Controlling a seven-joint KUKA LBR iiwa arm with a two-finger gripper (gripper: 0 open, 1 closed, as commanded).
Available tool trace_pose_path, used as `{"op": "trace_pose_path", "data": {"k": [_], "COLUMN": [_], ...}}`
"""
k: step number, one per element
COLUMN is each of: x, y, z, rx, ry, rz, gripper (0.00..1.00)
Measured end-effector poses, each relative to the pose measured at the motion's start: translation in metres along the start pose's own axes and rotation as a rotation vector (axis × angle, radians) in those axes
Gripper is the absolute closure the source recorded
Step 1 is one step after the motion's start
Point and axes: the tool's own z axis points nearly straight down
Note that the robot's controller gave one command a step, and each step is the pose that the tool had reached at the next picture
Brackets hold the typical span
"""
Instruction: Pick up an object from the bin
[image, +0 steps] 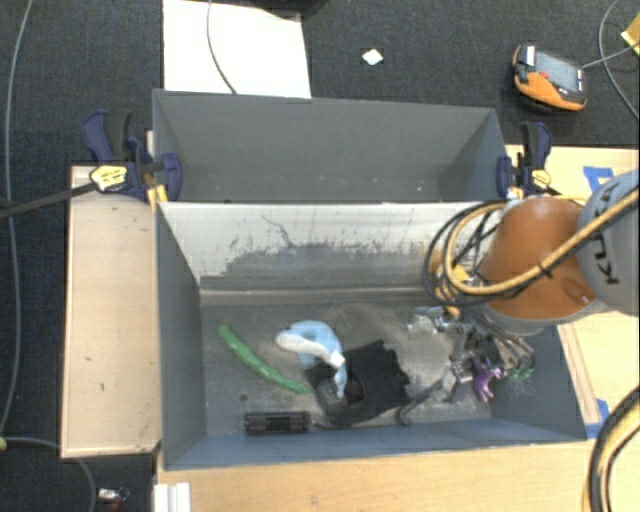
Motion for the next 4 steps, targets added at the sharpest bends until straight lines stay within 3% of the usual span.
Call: {"op": "trace_pose_path", "data": {"k": [1, 2, 3, 4], "x": [0.003, -0.011, -0.033, -0.015], "y": [0.03, 0.056, 0.093, 0.071], "z": [-0.039, 0.018, 0.047, 0.046], "rx": [0.005, -0.004, 0.007, 0.0], "ry": [-0.006, 0.003, -0.011, 0.001], "rz": [-0.277, -0.188, -0.283, -0.234], "gripper": [0.0, 0.0, 0.0, 1.0]}}
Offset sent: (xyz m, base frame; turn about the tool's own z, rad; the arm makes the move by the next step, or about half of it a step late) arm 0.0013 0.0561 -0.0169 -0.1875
